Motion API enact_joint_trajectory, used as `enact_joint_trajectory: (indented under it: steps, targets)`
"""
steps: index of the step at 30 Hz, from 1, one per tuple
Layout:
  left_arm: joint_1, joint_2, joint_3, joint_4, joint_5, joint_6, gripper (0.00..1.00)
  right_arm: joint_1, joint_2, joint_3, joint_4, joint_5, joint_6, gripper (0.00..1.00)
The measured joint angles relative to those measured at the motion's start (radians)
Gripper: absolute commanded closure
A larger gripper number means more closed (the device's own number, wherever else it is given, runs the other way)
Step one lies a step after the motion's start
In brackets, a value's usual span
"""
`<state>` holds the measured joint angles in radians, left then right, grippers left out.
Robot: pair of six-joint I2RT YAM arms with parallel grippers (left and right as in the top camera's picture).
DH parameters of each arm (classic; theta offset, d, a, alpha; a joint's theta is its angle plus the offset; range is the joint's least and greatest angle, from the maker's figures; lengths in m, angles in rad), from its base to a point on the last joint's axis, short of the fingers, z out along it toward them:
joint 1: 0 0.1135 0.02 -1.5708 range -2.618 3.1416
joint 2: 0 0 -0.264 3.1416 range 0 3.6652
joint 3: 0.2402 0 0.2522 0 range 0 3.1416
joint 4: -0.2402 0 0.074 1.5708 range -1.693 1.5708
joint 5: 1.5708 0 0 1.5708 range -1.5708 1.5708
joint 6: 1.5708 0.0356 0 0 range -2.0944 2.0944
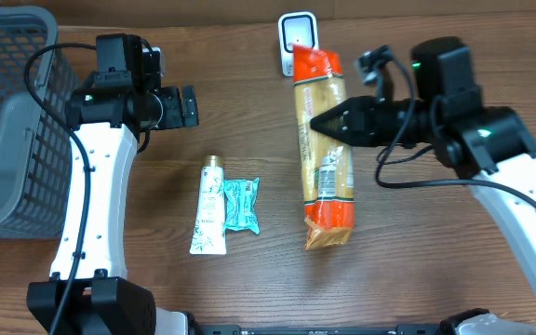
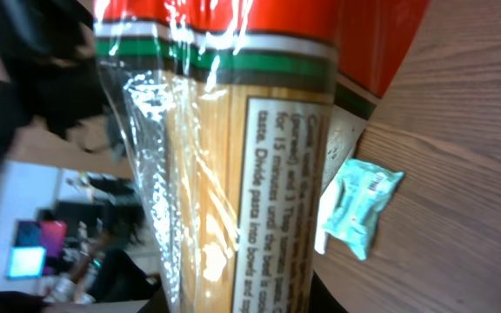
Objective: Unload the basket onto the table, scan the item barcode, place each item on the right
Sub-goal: 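Lift the spaghetti pack and slide it rightward, then raise the spaghetti pack up to the white scanner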
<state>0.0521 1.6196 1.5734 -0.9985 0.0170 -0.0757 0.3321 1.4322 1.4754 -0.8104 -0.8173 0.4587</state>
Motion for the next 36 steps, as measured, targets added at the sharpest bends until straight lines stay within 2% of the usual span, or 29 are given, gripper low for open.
enact_joint_trajectory:
  steps: [11, 25, 30, 36]
  targets:
    - [0.000, 0.000, 0.000, 0.000, 0.000, 0.000, 0.00, -0.037, -0.108, 0.000, -0.018, -0.076, 0.140, 0.96]
    - [0.000, 0.000, 0.000, 0.000, 0.000, 0.000, 0.00, -0.037, -0.110, 0.000, -0.018, -0.090, 0.151, 0.96]
    - [0.000, 0.000, 0.000, 0.000, 0.000, 0.000, 0.00, -0.035, -0.110, 0.000, -0.045, -0.019, 0.038, 0.96]
    - [0.000, 0.000, 0.000, 0.000, 0.000, 0.000, 0.00, -0.010, -0.110, 0.000, -0.139, 0.254, -0.178, 0.96]
